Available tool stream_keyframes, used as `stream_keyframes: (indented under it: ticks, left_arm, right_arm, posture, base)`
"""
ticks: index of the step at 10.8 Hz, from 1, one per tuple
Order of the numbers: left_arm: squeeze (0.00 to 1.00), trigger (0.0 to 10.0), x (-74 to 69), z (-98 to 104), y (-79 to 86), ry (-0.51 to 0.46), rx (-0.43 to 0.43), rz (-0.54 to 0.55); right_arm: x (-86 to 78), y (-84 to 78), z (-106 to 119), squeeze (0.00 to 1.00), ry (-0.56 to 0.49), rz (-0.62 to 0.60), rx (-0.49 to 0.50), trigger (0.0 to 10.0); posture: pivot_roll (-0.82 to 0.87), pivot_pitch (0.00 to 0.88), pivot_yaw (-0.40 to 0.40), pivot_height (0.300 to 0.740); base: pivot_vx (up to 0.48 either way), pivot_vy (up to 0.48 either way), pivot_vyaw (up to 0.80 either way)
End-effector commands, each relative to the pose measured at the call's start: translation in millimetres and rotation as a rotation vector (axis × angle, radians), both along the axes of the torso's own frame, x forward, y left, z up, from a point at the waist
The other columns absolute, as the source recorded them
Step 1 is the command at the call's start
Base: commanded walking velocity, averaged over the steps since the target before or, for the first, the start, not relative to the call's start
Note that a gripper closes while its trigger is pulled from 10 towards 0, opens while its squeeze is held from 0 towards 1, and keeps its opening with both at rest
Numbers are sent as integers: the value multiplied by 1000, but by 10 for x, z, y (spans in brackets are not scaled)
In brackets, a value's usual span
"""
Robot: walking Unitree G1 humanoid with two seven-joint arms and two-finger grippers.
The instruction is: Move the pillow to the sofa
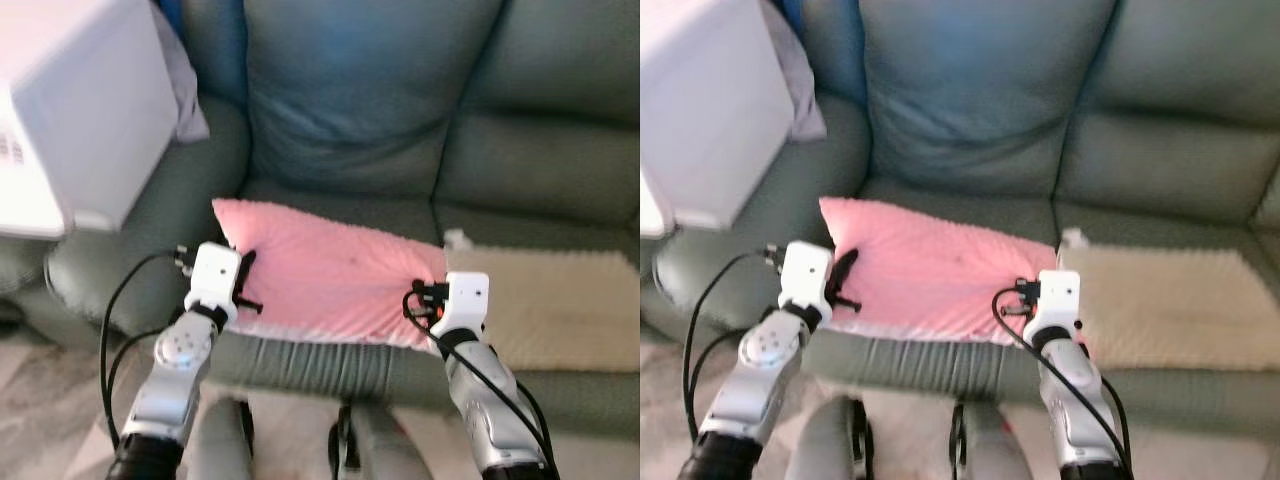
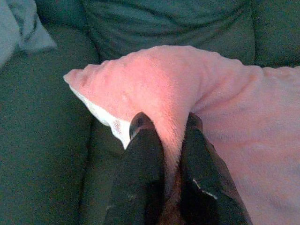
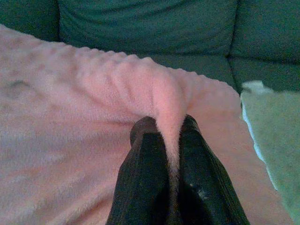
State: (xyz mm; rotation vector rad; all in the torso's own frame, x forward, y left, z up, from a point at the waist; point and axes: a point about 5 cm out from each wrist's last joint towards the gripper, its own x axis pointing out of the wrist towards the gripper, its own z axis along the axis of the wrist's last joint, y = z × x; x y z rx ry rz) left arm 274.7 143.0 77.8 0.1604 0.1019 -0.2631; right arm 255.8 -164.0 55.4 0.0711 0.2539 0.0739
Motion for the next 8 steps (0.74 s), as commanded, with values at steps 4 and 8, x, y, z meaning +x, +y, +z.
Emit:
stream_keyframes:
  ticks: [4, 8]
  left_arm:
    - [0, 10000, 13, 51, -26, -23, -13, -34]
    - [0, 10000, 16, 79, -64, -41, -13, -44]
  right_arm:
    - [27, -25, 28, 0, -13, 0, 1, 10000]
    - [41, -45, 28, 0, -15, 0, 1, 10000]
  posture:
    - [-79, 150, -45, 625]
    - [-80, 146, -43, 625]
  base:
    - [0, 0, 0]
    - [0, 0, 0]
